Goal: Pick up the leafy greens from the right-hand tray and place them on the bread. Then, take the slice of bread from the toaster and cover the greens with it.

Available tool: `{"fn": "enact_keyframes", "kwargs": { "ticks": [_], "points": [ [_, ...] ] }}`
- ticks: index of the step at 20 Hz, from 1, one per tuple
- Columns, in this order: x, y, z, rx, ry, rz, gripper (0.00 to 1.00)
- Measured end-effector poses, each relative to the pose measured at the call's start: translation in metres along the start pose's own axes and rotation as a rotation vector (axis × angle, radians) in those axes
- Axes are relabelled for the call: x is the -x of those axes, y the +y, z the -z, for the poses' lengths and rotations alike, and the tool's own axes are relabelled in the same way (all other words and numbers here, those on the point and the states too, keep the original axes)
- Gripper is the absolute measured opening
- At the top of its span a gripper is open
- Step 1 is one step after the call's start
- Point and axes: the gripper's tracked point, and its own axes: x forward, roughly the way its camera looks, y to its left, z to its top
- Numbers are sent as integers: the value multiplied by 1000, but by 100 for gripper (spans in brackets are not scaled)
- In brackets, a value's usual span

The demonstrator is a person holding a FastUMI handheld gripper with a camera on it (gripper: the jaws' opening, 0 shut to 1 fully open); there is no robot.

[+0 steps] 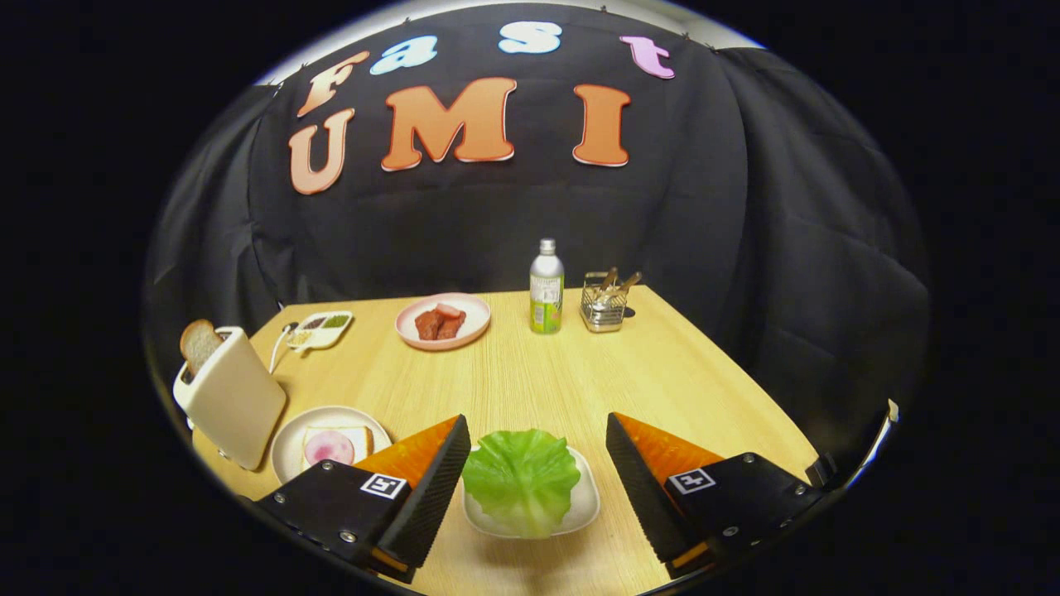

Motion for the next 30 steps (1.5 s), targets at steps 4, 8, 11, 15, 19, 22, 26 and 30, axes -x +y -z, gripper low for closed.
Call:
{"fn": "enact_keyframes", "kwargs": {
  "ticks": [4,8,11,15,19,22,26,30],
  "points": [
    [-26,1,32,44,87,0,99],
    [-41,7,59,72,154,-30,99],
    [-50,12,77,81,197,-51,95],
    [-61,17,94,73,249,-69,86],
    [-62,18,104,102,287,-78,77],
    [-64,22,109,92,297,-89,72],
    [-63,30,110,78,306,-114,48],
    [-64,32,110,97,300,-118,25]
  ]
}}
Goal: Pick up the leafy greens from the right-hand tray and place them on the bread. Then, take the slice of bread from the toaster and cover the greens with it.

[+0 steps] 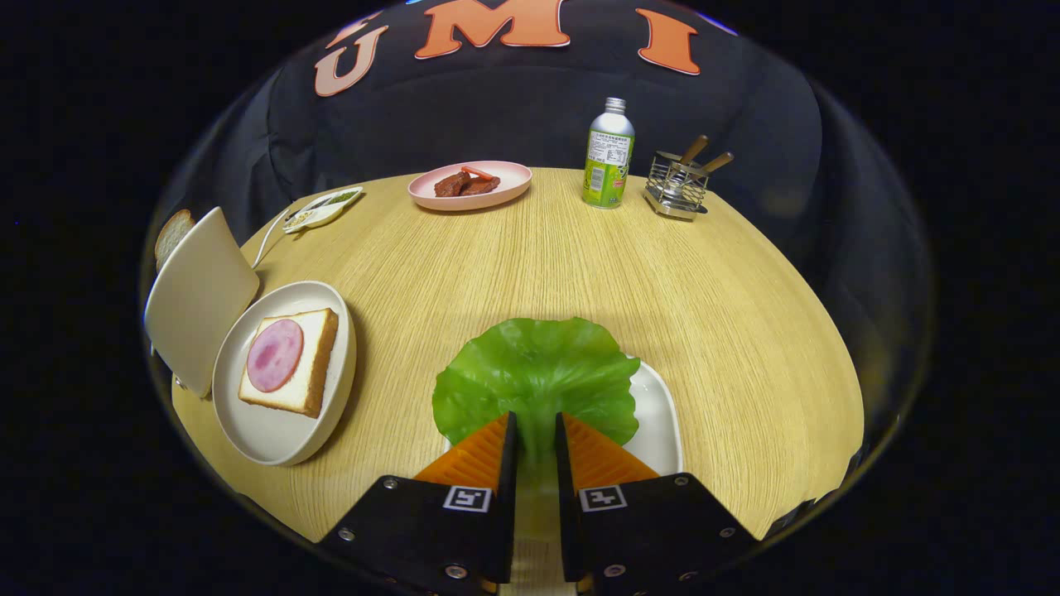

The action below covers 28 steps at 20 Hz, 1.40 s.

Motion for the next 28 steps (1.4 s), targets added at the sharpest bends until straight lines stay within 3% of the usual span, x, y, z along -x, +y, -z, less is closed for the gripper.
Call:
{"fn": "enact_keyframes", "kwargs": {
  "ticks": [1,3,5,19,28],
  "points": [
    [-1,-3,-1,2,-3,11,14],
    [0,-4,-1,-4,1,8,3],
    [2,-6,-1,-17,12,14,1],
    [49,6,-41,2,-69,22,1],
    [80,68,-75,64,-121,-62,1]
  ]
}}
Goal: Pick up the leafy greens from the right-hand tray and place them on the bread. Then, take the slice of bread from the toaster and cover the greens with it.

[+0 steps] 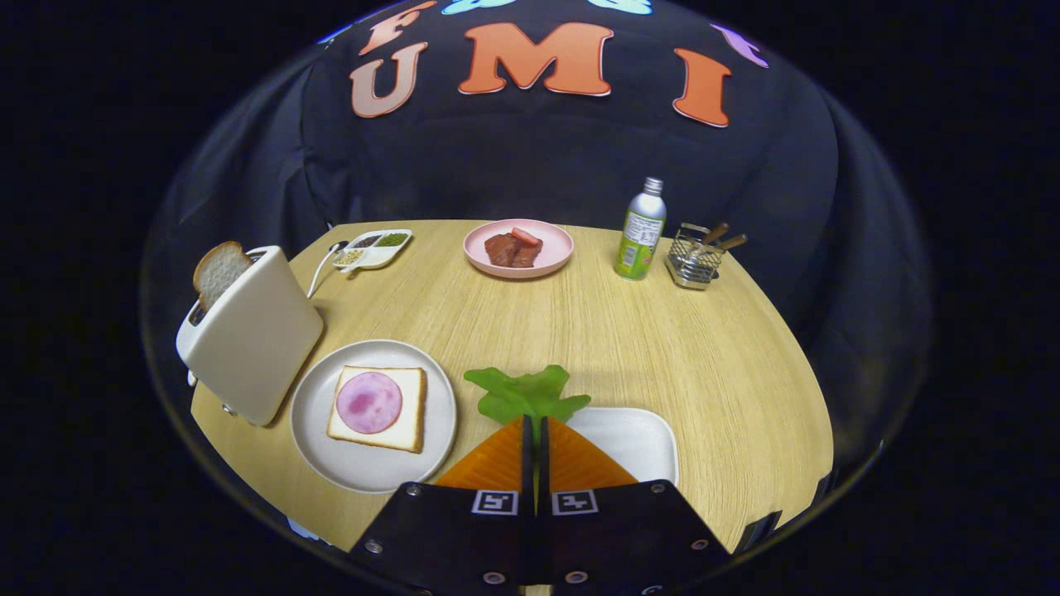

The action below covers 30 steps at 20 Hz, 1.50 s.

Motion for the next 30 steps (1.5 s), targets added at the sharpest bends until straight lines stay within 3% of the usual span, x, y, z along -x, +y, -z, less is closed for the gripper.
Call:
{"fn": "enact_keyframes", "kwargs": {
  "ticks": [12,19,30],
  "points": [
    [1,103,-26,49,-22,-126,1],
    [-12,136,-19,65,-4,-167,1],
    [-44,149,11,71,53,-136,3]
  ]
}}
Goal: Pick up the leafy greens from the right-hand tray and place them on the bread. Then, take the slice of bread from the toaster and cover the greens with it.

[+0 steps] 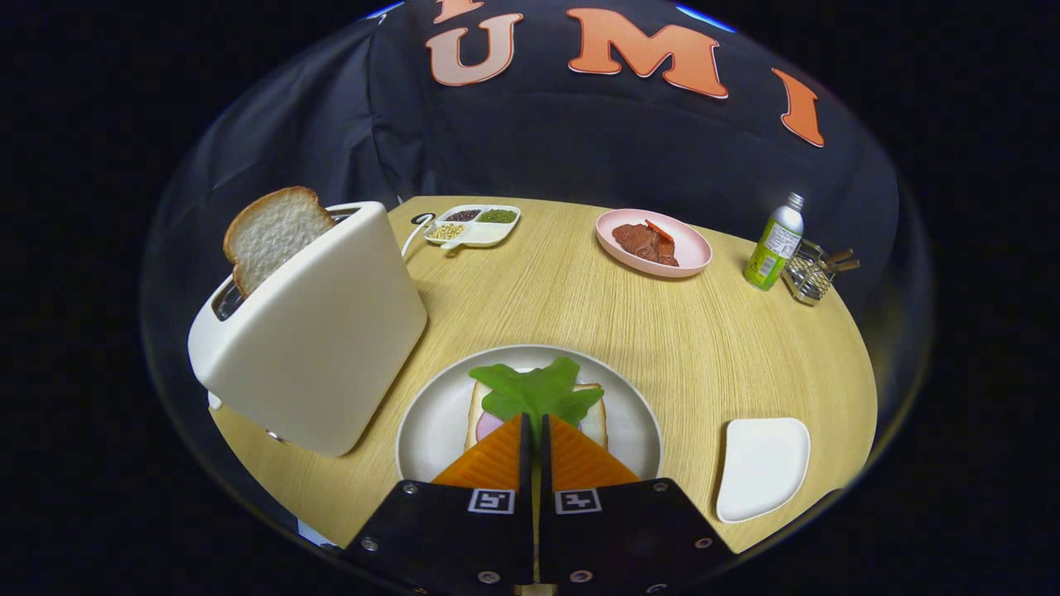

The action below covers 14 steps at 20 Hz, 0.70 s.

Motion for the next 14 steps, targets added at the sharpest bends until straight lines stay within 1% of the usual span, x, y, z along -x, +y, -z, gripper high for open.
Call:
{"fn": "enact_keyframes", "kwargs": {
  "ticks": [1,3,4,5,6,7,8,9,10,11,12,13,14],
  "points": [
    [0,1,0,0,1,-3,9],
    [1,2,-1,-6,4,-12,16],
    [1,-1,0,-8,4,-4,18],
    [1,-5,0,-12,5,8,26],
    [1,-6,1,-18,10,15,31],
    [3,-8,1,-27,13,20,41],
    [4,-10,1,-35,11,24,47],
    [6,-11,-1,-45,7,30,60],
    [8,-13,-3,-51,6,35,64],
    [11,-16,-4,-53,6,47,73],
    [14,-17,-7,-53,4,58,78],
    [17,-18,-11,-52,-2,65,86],
    [21,-17,-15,-47,-2,71,90]
  ]
}}
